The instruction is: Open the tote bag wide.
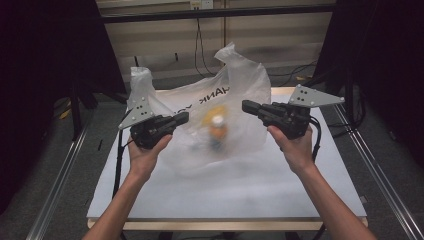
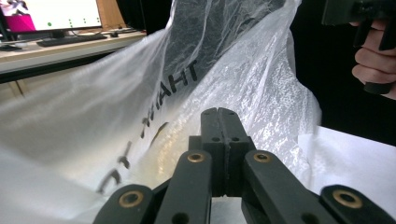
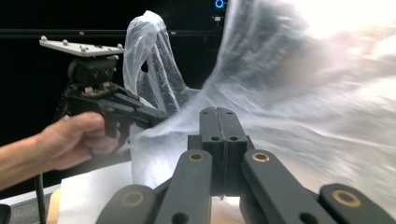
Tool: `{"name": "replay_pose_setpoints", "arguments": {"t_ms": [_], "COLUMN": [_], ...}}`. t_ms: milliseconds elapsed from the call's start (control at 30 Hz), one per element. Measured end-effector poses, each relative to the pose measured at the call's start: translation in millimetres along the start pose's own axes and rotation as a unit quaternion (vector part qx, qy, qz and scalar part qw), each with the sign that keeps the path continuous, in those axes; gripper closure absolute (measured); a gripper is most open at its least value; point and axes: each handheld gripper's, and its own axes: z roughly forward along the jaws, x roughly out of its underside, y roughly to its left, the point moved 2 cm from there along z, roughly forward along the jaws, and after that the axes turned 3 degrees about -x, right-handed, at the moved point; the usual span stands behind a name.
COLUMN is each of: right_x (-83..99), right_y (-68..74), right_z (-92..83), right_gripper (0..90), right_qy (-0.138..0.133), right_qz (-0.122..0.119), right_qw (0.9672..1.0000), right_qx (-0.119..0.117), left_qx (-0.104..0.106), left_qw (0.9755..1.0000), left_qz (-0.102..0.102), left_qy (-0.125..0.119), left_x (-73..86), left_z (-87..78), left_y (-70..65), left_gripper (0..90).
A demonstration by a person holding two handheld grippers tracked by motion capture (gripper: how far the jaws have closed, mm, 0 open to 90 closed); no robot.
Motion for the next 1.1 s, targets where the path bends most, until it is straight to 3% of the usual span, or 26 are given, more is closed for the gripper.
{"name": "replay_pose_setpoints", "arguments": {"t_ms": [300, 533, 667, 800, 933, 1100], "right_x": [-24.9, -24.3, -3.7, 25.2, 54.0, 82.2], "right_y": [1.6, -12.6, -30.8, -46.8, -57.7, -70.2], "right_z": [32.6, 59.9, 75.3, 85.9, 89.2, 88.3], "right_gripper": [90.0, 90.0, 90.0, 90.0, 90.0, 90.0], "right_qy": [0.004, 0.033, 0.064, 0.097, 0.113, 0.132], "right_qz": [-0.014, -0.019, 0.002, 0.027, 0.048, 0.068], "right_qw": [0.9999, 0.9991, 0.9969, 0.9934, 0.9900, 0.9855], "right_qx": [-0.007, 0.021, 0.046, 0.056, 0.070, 0.083], "left_qx": [0.012, 0.025, 0.030, 0.035, 0.032, 0.031], "left_qw": [0.9997, 0.9991, 0.9983, 0.9966, 0.9946, 0.9935], "left_qz": [0.009, 0.011, 0.005, 0.006, -0.001, -0.011], "left_qy": [0.019, 0.033, 0.049, 0.074, 0.099, 0.109], "left_x": [3.0, 8.5, 15.7, 26.5, 39.7, 54.9], "left_z": [16.4, 31.1, 40.8, 50.6, 62.8, 76.0], "left_y": [-5.9, -8.0, -7.0, -8.2, -3.1, 3.1], "left_gripper": [90.0, 90.0, 90.0, 90.0, 90.0, 90.0]}}
